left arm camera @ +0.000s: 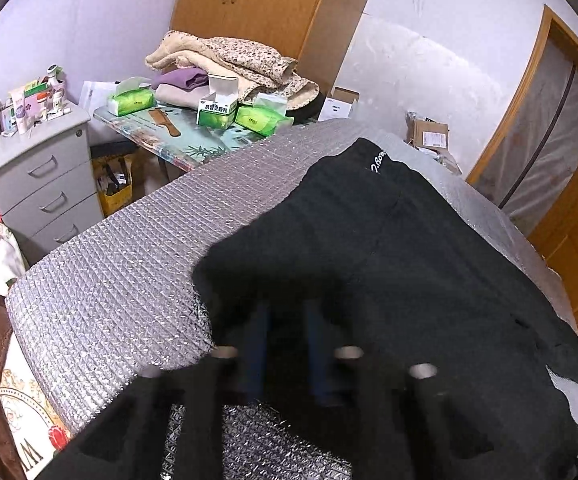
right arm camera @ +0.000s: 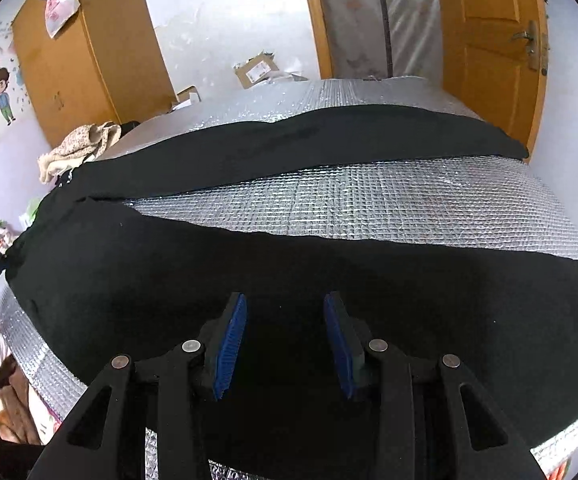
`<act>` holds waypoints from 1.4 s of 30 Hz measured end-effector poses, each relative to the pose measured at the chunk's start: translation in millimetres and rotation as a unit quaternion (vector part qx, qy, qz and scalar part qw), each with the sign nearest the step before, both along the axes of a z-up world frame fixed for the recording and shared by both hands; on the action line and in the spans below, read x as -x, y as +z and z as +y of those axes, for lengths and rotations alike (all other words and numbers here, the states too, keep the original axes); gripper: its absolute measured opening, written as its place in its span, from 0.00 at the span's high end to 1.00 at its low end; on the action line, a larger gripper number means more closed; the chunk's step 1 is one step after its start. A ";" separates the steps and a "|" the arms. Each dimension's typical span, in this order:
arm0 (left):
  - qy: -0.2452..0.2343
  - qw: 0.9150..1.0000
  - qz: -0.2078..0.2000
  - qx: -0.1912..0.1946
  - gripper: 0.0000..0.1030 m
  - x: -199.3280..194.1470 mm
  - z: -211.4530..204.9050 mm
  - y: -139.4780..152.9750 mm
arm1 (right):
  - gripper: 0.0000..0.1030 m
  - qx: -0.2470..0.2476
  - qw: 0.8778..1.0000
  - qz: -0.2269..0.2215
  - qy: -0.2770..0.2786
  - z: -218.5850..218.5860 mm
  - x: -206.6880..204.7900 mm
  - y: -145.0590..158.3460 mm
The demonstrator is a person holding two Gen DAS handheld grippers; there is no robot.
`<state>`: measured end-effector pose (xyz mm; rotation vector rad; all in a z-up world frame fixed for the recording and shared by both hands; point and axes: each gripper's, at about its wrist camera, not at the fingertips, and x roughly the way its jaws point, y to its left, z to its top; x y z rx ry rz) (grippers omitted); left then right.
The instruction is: Fold clothes
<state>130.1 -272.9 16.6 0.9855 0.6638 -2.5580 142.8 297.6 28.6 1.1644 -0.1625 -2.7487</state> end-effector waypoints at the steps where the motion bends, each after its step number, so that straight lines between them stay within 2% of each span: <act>1: 0.001 1.000 0.005 -0.005 0.98 -4.1 -2.3 0.3 | 0.59 0.000 1.000 0.002 0.005 -0.6 -1.6 0.9; 8: 0.011 1.000 0.025 -0.011 1.00 -34.2 -10.6 9.3 | 0.59 0.010 0.997 0.019 0.079 -25.2 -10.0 9.2; 12: -0.008 0.999 0.028 -0.024 0.98 -36.9 -2.0 11.3 | 0.59 0.015 0.989 0.023 0.143 -54.1 -13.5 9.4; 15: -0.030 0.999 0.012 -0.020 0.84 -27.1 10.3 6.4 | 0.58 0.016 0.981 0.022 0.193 -78.9 -15.8 7.2; 17: -0.044 0.999 -0.001 -0.021 0.74 -19.8 18.8 -0.3 | 0.53 0.008 0.973 0.020 0.230 -97.8 -18.7 3.1; 18: -0.047 0.999 -0.005 -0.018 0.73 -17.5 22.2 -2.4 | 0.46 0.000 0.968 0.019 0.249 -108.1 -20.8 1.0; 20: -0.049 0.999 -0.008 0.001 0.72 -15.5 29.0 -2.1 | 0.45 -0.015 0.960 0.020 0.280 -124.8 -24.9 -1.7; 26: -0.060 0.998 -0.018 0.029 0.69 -12.3 39.4 -1.3 | 0.44 -0.062 0.940 0.027 0.334 -159.4 -34.9 -6.0; 31: -0.067 0.996 -0.027 0.043 0.69 -10.5 42.3 -3.0 | 0.45 -0.083 0.936 0.019 0.340 -166.4 -29.0 -9.6; 32: -0.067 0.996 -0.030 0.048 0.73 -10.1 42.5 -3.0 | 0.48 -0.084 0.936 0.019 0.341 -165.1 -29.2 -9.2; 34: -0.063 0.996 -0.035 0.058 0.83 -10.3 43.1 -3.3 | 0.72 -0.084 0.936 0.017 0.341 -163.3 -29.4 -8.6; 36: -0.062 0.996 -0.034 0.057 0.93 -11.9 41.4 -4.1 | 0.88 -0.088 0.936 0.018 0.341 -161.7 -30.0 -8.1; 37: -0.062 0.996 -0.032 0.053 0.95 -13.2 39.5 -4.5 | 0.92 -0.090 0.935 0.019 0.342 -161.5 -30.7 -8.1; 42: -0.060 0.997 -0.019 0.043 0.96 -22.8 35.5 -1.6 | 0.95 -0.093 0.930 0.027 0.354 -160.6 -36.4 -6.5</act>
